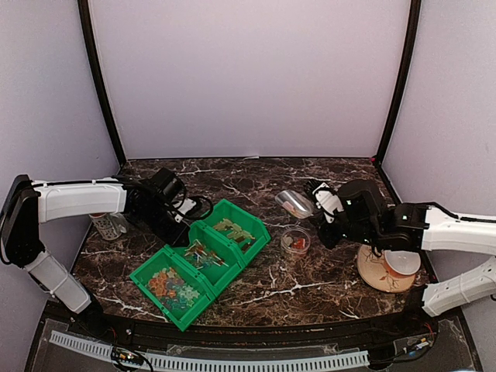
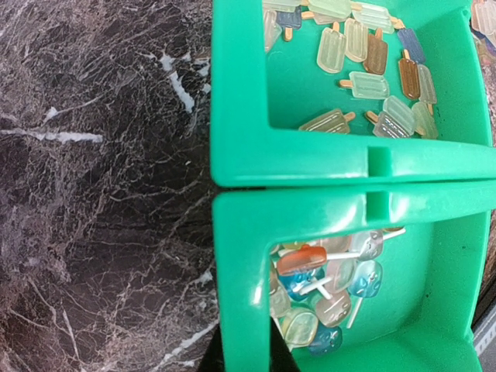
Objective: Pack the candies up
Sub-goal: Place the fake candies in the packing bottle.
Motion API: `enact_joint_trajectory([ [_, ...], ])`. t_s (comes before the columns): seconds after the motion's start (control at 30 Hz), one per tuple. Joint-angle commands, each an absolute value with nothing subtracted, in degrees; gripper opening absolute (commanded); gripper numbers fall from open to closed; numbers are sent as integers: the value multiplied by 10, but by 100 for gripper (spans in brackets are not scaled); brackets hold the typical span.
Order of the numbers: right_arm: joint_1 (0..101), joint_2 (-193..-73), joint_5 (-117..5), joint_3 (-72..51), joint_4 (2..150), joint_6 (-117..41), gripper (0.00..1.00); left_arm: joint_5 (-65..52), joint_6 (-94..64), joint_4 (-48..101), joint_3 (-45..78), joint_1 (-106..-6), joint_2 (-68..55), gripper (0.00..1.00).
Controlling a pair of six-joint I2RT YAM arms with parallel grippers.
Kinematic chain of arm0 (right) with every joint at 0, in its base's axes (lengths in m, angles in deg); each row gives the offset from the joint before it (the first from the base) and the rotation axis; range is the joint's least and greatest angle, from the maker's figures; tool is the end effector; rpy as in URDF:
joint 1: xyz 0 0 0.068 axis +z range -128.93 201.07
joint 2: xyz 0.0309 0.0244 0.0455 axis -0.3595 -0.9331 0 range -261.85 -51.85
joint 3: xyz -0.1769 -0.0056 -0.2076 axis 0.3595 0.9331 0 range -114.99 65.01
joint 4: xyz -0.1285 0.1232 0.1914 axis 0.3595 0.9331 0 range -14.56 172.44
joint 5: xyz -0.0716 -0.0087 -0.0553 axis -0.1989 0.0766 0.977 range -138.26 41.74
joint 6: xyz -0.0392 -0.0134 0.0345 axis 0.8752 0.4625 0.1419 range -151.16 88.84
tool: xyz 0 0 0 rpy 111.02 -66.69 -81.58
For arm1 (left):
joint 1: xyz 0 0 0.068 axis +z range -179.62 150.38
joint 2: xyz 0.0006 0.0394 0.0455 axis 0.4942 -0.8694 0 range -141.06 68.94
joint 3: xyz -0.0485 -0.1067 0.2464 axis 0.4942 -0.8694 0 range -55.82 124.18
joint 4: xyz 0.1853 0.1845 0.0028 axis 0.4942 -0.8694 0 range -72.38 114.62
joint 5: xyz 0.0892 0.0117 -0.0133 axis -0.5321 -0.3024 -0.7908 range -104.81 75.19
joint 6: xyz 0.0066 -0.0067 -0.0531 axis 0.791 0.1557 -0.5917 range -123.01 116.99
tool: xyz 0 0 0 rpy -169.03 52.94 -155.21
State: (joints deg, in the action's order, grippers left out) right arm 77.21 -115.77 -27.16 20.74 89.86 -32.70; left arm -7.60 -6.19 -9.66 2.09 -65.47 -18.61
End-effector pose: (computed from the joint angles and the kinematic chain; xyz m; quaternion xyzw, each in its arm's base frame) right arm 0.1465 0.1951 0.2647 -0.3219 0.8110 0.0807 0.4819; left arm 0.2401 -0.1789 0.2100 0.2871 0.9290 -0.1330 0.1919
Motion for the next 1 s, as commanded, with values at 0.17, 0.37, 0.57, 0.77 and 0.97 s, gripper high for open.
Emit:
enact_joint_trajectory([
  [0.17,783,-1152,-253,155,1067,-427,0,-54,-71,-71,25,-635,-152,0],
  [0.37,797,-1167,-263,135,1124,-466,0,-55,-71,-71,25,-635,-153,0],
  [0.57,830,-1185,-251,110,1156,-475,0,-56,-71,-71,25,-634,-152,0],
  [0.77,833,-1200,-254,89,1189,-485,0,-57,-71,-71,24,-634,-148,0],
  [0.97,837,-1204,-255,76,1222,-501,0,-56,-70,-71,24,-633,-148,0],
])
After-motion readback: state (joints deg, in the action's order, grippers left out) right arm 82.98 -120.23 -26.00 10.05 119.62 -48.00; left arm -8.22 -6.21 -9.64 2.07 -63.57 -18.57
